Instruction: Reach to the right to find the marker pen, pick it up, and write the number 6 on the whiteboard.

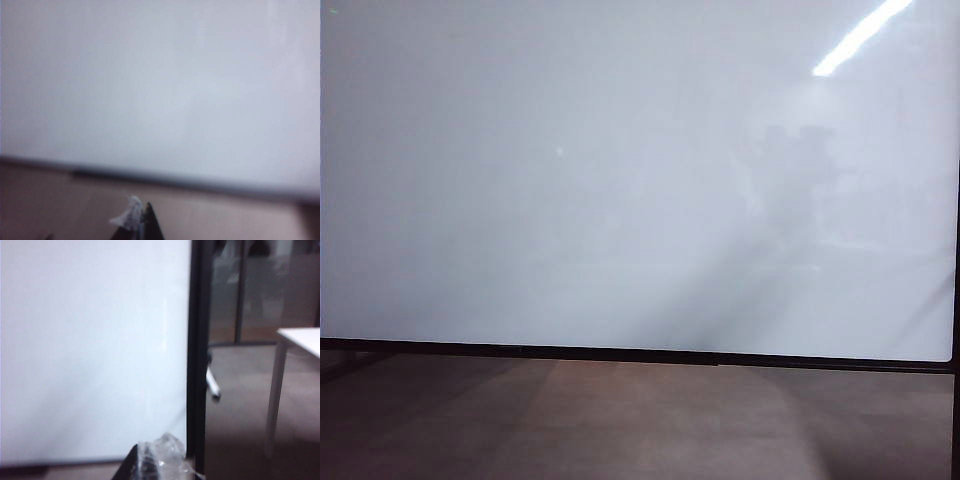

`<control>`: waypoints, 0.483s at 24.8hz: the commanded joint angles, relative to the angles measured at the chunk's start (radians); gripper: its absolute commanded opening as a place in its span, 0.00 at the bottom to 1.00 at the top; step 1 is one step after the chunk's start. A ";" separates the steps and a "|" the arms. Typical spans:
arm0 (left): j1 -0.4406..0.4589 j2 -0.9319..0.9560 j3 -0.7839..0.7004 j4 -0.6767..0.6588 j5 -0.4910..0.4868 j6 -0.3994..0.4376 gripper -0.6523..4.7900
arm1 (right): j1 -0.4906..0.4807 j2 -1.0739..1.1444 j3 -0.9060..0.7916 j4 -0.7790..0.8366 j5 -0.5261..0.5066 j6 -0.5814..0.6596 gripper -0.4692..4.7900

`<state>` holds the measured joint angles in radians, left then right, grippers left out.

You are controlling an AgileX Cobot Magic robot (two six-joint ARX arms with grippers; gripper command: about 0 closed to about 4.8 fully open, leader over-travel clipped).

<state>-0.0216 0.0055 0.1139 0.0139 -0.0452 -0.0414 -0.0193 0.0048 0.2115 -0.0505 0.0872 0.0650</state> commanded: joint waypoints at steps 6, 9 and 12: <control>-0.002 0.300 0.350 -0.057 0.146 -0.023 0.11 | -0.001 0.285 0.350 -0.028 0.016 0.014 0.09; -0.017 0.410 0.437 -0.057 0.189 -0.023 0.11 | -0.001 0.385 0.418 0.024 0.016 0.013 0.09; -0.049 0.501 0.518 -0.058 0.227 -0.023 0.11 | -0.002 0.485 0.474 0.085 0.016 0.013 0.09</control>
<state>-0.0532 0.4751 0.5941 -0.0502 0.1474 -0.0647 -0.0193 0.4572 0.6632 -0.0151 0.1020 0.0780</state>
